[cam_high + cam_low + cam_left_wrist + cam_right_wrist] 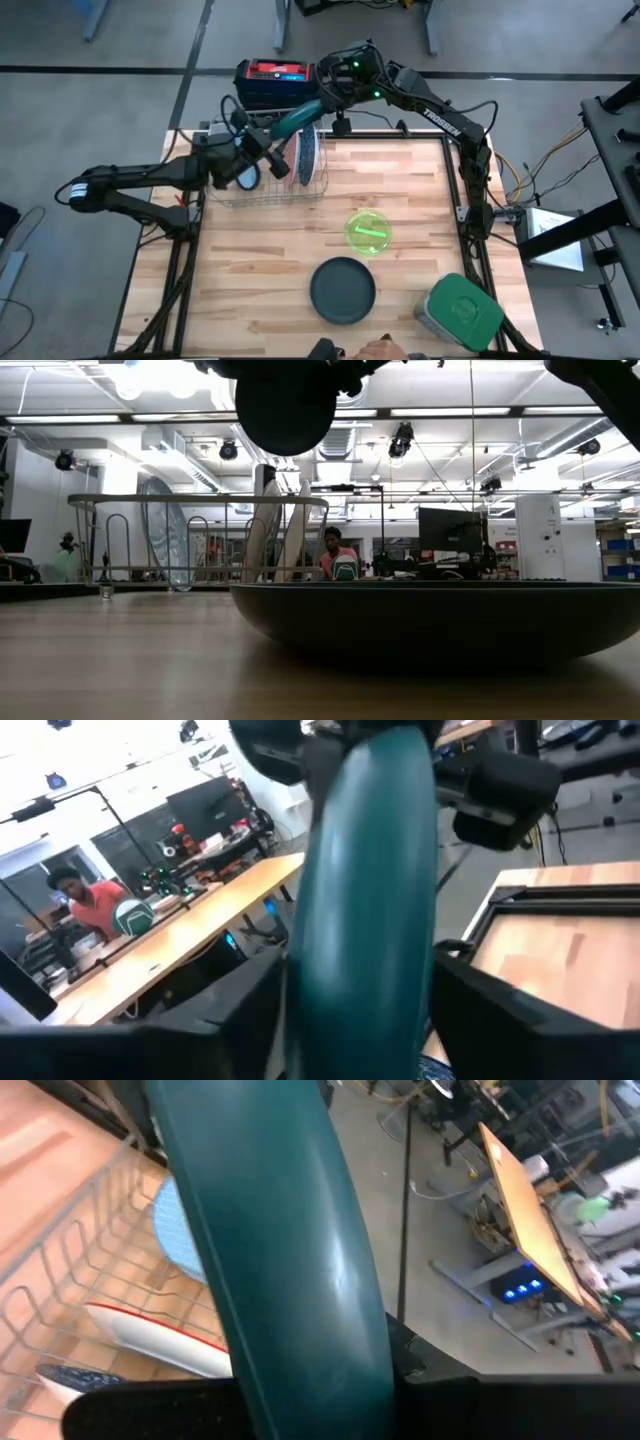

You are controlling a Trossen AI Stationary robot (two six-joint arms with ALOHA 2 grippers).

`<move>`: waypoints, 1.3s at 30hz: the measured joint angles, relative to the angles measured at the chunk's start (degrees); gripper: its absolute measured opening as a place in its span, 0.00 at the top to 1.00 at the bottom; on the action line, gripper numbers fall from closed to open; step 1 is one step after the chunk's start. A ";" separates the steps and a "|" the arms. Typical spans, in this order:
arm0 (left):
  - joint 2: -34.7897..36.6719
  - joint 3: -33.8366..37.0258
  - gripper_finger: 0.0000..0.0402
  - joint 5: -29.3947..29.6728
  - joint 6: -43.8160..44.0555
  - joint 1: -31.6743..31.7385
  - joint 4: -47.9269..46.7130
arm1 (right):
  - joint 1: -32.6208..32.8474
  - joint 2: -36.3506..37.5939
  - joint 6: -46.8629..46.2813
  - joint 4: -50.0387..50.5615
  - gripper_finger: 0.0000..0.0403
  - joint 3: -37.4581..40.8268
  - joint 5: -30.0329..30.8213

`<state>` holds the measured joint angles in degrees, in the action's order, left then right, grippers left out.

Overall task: Sort dishes
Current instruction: Put the green plate into the dish rack

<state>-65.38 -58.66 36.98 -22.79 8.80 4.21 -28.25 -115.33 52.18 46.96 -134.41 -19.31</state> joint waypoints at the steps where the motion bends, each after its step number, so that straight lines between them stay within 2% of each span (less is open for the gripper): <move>1: -0.69 -0.21 0.51 0.14 0.33 0.01 -0.11 | -0.02 0.00 0.10 0.32 0.96 0.02 -0.66; 6: -3.18 -0.96 0.89 3.63 3.54 0.06 0.27 | 0.02 0.00 -1.75 1.69 0.85 0.11 -2.12; 8: -3.65 -1.40 0.95 5.94 4.76 -0.01 0.32 | -0.01 0.00 -2.62 0.58 0.80 0.11 -1.86; 11: -4.24 -1.78 0.93 11.24 6.43 -0.66 -1.28 | -0.22 0.01 -5.07 0.46 0.75 0.11 -0.23; 14: -3.86 -2.77 0.94 16.11 9.42 -1.81 -4.45 | -0.92 0.14 -8.16 0.20 0.69 -0.04 6.84; 18: -3.12 -4.47 0.95 29.24 15.42 -4.99 -13.53 | -2.33 0.53 -13.42 0.44 0.64 -0.11 15.37; 22: -2.90 -7.23 0.95 39.42 24.09 -9.12 -24.12 | -5.53 0.73 -19.80 0.82 0.59 -0.13 17.37; 25: -2.87 -8.99 0.95 44.61 33.81 -12.03 -33.82 | -7.16 1.10 -24.73 1.73 0.58 -0.19 16.82; 29: -2.89 -8.89 0.95 45.86 47.67 -13.50 -45.60 | -9.19 1.33 -28.66 4.33 0.58 -0.21 16.45; 33: -2.95 -6.41 0.95 45.86 58.97 -13.45 -53.16 | -10.15 1.67 -29.82 6.22 0.58 -0.22 16.41; 36: -2.91 -5.19 0.95 45.29 64.21 -13.34 -55.04 | -9.99 1.67 -30.66 7.52 0.58 -0.22 15.98; 39: -2.93 -4.08 0.95 41.13 65.42 -13.31 -55.07 | -10.08 1.64 -31.22 7.87 0.58 -0.20 16.00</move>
<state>-68.31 -62.74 78.12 42.64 -4.51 -50.85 -38.33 -113.69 20.96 54.83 -134.61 -3.31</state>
